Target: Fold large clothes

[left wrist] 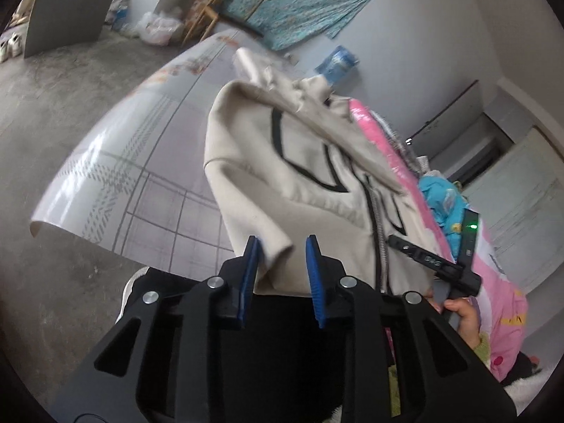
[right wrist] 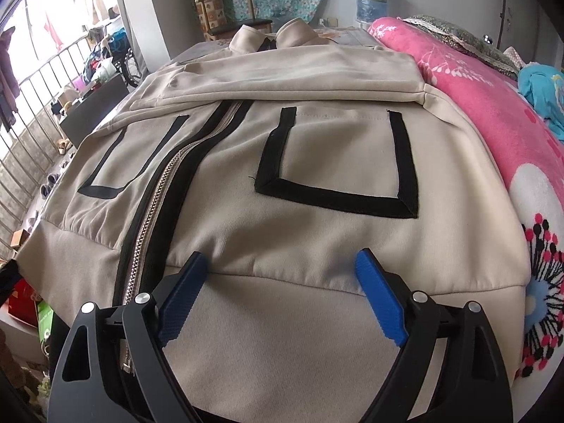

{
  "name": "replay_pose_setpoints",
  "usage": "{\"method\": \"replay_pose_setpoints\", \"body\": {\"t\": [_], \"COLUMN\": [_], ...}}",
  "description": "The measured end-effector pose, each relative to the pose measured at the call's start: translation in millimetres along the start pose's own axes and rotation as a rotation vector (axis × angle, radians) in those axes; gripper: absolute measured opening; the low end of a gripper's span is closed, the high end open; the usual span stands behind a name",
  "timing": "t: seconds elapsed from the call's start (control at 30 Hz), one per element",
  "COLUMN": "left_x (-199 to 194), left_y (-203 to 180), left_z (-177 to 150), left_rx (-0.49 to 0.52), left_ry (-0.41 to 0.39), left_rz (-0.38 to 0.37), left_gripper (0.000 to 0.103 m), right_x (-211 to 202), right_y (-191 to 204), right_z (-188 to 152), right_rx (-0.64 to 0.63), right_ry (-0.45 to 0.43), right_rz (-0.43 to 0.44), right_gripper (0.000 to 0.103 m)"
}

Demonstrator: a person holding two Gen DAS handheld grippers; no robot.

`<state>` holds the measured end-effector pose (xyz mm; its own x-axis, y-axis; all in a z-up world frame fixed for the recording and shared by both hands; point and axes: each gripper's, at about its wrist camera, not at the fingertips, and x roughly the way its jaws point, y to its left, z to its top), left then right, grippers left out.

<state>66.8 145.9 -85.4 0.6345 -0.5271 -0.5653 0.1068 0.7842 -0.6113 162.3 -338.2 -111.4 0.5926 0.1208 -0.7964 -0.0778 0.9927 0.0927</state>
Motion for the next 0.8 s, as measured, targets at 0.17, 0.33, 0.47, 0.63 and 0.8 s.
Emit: {"method": "replay_pose_setpoints", "body": {"t": [0.17, 0.33, 0.47, 0.63, 0.8], "left_x": [10, 13, 19, 21, 23], "left_y": [-2, -7, -22, -31, -36], "left_z": [0, 2, 2, 1, 0], "left_rx": [0.008, 0.042, 0.157, 0.228, 0.271], "left_ry": [0.012, 0.015, 0.033, 0.042, 0.056], "left_rz": [0.117, 0.196, 0.329, 0.391, 0.428], "left_gripper": [0.029, 0.026, 0.011, 0.01, 0.01], "right_x": [0, 0, -22, -70, -96], "right_y": [0, -1, -14, -60, -100], "right_z": [0, 0, -5, -26, -53], "right_rx": [-0.004, -0.007, 0.019, 0.104, 0.207], "right_ry": [-0.005, -0.008, -0.032, -0.047, -0.031], "right_rz": [0.003, 0.01, 0.045, -0.003, -0.027], "right_gripper": [0.085, 0.085, 0.085, 0.084, 0.076]}}
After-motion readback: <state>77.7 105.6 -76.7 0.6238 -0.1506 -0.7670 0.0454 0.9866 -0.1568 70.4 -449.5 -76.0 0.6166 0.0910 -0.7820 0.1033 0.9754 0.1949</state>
